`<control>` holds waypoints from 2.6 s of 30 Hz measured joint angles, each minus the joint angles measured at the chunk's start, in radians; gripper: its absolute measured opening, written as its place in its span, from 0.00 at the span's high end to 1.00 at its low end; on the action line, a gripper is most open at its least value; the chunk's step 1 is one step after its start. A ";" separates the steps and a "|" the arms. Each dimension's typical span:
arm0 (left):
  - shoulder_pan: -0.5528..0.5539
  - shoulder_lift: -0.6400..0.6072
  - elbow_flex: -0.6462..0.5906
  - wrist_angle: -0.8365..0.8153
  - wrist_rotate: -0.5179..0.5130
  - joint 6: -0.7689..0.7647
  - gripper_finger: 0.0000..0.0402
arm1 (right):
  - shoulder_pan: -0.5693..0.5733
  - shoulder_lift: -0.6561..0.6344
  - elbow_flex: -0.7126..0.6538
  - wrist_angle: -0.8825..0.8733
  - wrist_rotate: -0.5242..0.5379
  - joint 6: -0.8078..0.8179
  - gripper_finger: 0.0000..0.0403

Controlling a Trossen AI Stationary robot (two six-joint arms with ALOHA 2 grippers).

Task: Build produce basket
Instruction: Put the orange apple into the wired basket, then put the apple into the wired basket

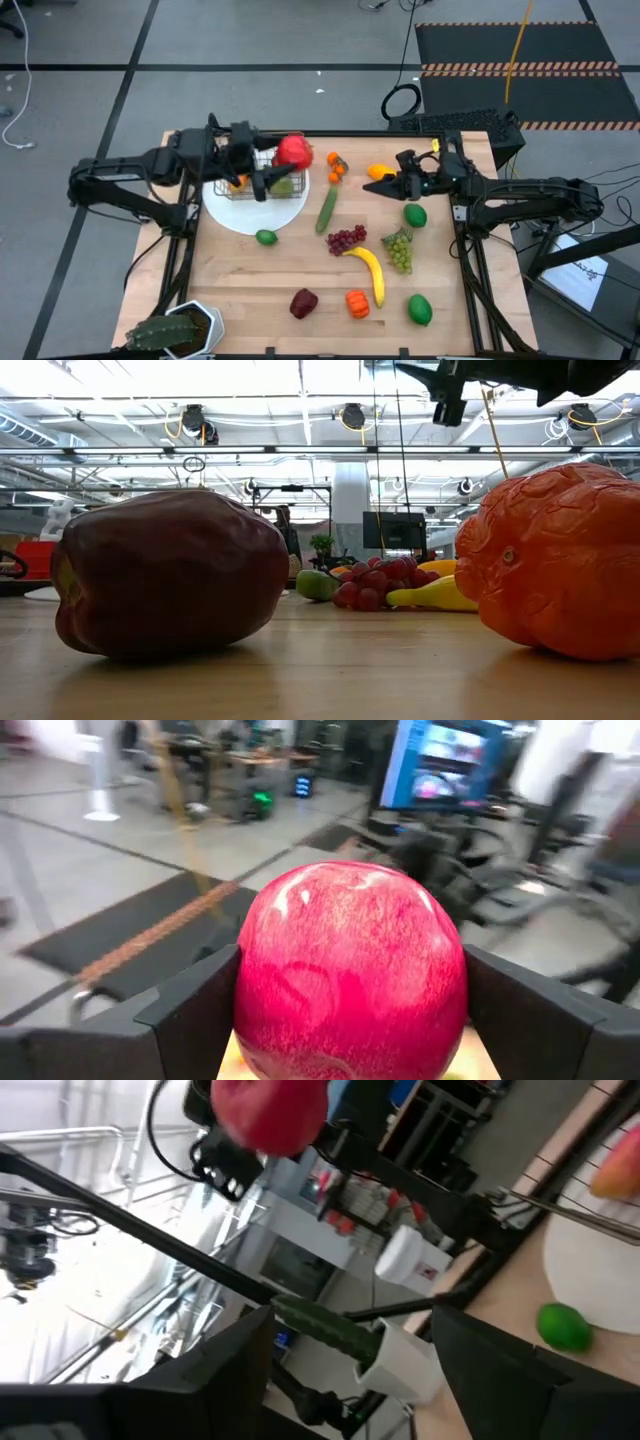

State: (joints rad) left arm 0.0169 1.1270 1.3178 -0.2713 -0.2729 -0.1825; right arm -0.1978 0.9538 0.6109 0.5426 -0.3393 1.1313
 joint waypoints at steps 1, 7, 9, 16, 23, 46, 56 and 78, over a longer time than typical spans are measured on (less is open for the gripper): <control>0.010 -0.009 0.000 -0.013 -0.024 0.000 0.14 | 0.000 0.000 0.000 -0.017 0.000 0.000 0.34; 0.074 -0.040 0.000 -0.137 -0.131 -0.020 0.14 | 0.000 0.000 0.000 -0.041 0.002 -0.017 0.34; 0.100 -0.040 0.000 -0.178 -0.141 -0.049 0.14 | 0.000 0.000 0.000 -0.046 0.009 -0.034 0.34; 0.201 -0.007 0.000 -0.328 -0.173 -0.298 0.14 | -0.023 0.000 0.000 -0.048 0.031 -0.078 0.34; 0.270 0.023 0.000 -0.437 -0.173 -0.485 0.14 | -0.072 0.000 0.000 -0.054 0.029 -0.104 0.34; 0.462 0.387 0.000 -0.738 -0.055 -0.453 0.14 | -0.102 0.000 0.000 -0.062 0.020 0.028 0.34; 0.502 0.424 0.000 -0.743 -0.042 -0.447 0.11 | -0.102 0.000 0.000 -0.061 0.019 0.035 0.34; 0.459 0.150 0.000 -0.751 0.014 -0.591 0.23 | -0.102 0.000 0.000 -0.088 0.022 0.009 0.34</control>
State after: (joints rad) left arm 0.4756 1.2767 1.3174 -1.0227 -0.2585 -0.7731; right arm -0.2996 0.9535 0.6109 0.4548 -0.3178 1.1398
